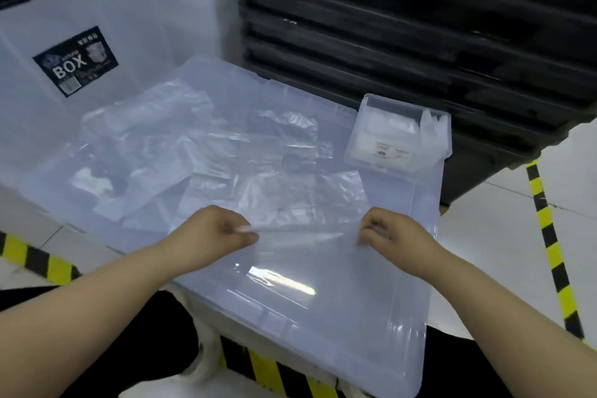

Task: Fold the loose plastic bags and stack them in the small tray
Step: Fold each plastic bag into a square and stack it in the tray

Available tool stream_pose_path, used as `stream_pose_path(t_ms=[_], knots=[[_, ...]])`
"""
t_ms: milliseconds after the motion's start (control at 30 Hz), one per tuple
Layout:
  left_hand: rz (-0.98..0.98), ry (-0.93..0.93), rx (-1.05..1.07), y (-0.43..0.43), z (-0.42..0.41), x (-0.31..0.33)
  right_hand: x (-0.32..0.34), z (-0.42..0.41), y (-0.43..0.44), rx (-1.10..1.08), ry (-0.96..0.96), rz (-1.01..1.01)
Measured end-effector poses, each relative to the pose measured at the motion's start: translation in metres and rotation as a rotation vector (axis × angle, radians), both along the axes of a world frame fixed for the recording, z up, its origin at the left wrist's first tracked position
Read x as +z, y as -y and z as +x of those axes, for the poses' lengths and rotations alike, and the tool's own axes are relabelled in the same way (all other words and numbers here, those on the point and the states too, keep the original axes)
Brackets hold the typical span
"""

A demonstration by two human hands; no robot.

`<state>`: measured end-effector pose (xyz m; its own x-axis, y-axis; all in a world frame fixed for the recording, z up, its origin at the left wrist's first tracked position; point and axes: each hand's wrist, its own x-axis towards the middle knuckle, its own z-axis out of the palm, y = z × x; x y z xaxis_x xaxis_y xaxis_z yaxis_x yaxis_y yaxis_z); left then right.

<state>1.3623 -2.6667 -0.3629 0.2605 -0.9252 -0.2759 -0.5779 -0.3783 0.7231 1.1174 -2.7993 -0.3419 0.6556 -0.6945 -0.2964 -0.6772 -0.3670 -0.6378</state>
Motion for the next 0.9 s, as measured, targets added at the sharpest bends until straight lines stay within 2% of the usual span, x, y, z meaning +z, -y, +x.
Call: stream_pose_path(t_ms=[67, 167, 267, 333, 400, 433, 500, 567, 700, 767, 900], knots=[[0.016, -0.134, 0.139, 0.006, 0.008, 0.002, -0.006, 0.002, 0.004, -0.181, 0.149, 0.120], [0.101, -0.211, 0.259, 0.009, 0.019, 0.005, -0.013, 0.006, 0.010, -0.289, 0.139, 0.127], [0.236, -0.077, 0.226, 0.012, 0.027, 0.013, -0.019, 0.012, 0.013, -0.226, 0.036, 0.056], [0.287, 0.143, 0.213, 0.013, 0.030, 0.017, -0.021, 0.016, 0.011, -0.175, -0.064, -0.044], [0.152, 0.431, 0.276, 0.014, 0.028, 0.021, -0.022, 0.018, 0.012, -0.168, -0.115, -0.115], [-0.033, 0.557, 0.285, 0.015, 0.025, 0.022, -0.022, 0.019, 0.012, -0.164, -0.138, -0.144], [-0.348, 0.667, 0.137, 0.019, 0.009, 0.022, -0.019, 0.021, 0.013, -0.150, -0.188, -0.178], [-0.444, 0.703, -0.075, 0.021, -0.018, 0.011, -0.016, 0.023, 0.012, -0.132, -0.217, -0.205], [-0.203, 0.655, -0.359, 0.023, -0.071, -0.013, -0.014, 0.032, 0.011, -0.090, -0.246, -0.247], [-0.036, 0.654, -0.386, 0.024, -0.077, -0.018, -0.014, 0.036, 0.012, -0.086, -0.238, -0.245], [0.047, 0.595, -0.400, 0.020, -0.082, -0.026, -0.018, 0.039, 0.015, -0.159, -0.220, -0.193]])
